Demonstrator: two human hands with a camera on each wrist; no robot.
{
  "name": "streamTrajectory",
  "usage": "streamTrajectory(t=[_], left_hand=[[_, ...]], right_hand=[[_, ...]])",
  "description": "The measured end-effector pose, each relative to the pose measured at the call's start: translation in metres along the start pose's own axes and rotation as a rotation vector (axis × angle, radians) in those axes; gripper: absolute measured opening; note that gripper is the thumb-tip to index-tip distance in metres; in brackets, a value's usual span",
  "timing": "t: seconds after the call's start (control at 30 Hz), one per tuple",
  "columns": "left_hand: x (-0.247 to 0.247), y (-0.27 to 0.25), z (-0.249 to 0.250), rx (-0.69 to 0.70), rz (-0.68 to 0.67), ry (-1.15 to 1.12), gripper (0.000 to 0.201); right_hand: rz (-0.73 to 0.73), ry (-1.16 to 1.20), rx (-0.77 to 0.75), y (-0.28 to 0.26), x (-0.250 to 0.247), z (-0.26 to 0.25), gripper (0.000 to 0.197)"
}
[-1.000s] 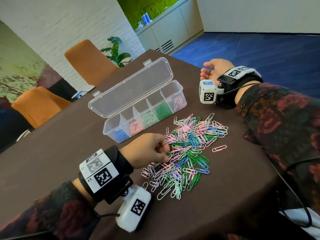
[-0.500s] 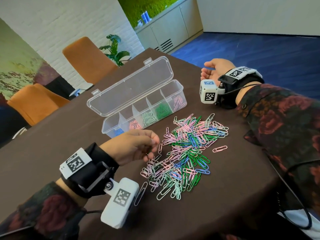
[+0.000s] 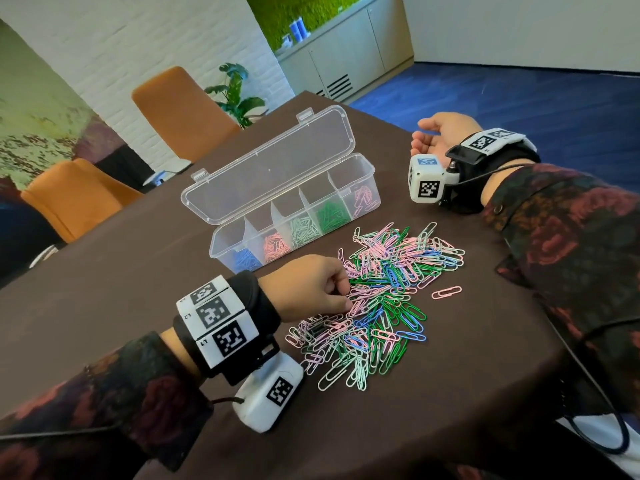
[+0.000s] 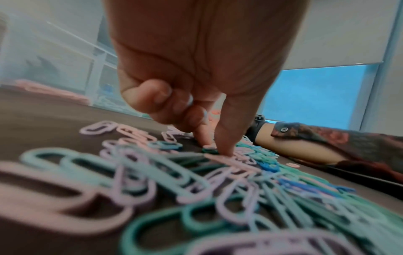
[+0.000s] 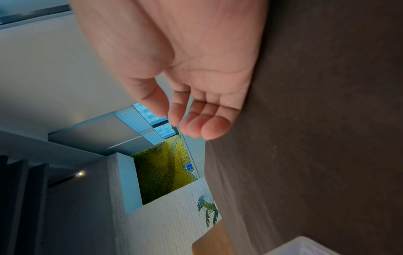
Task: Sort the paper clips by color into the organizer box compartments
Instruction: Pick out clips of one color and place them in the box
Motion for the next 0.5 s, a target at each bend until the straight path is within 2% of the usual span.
streamTrajectory(t=[0.13, 0.3, 0.4, 0.5], left_hand=[[0.003, 0.001, 0.001, -0.007, -0.034, 0.006, 0.014], [0.005, -0.001, -0.002, -0.021, -0.063, -0.044, 0.023], [-0.004, -0.002, -0.005, -0.037, -0.007, -0.121, 0.021], [-0.021, -0.002, -0.009, -0.043, 0.120, -0.156, 0.019]], right_hand=[[-0.007, -0.009, -0.002, 0.002, 0.000, 0.000, 0.021], [0.001, -0.011, -0.020, 0.002, 0.000, -0.002, 0.020], [0.006, -0.015, -0.026, 0.003, -0.001, -0.002, 0.023], [0.012, -0.020, -0.026, 0.002, -0.002, -0.002, 0.022]])
Point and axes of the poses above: each hand's wrist, its own y-axis towards the middle knuckle, its own x-axis out of the palm, z = x × y, the point moved 10 cm from there along y, towards the middle knuckle, and after that the axes turned 6 degrees about x, right-handed, at the moved point
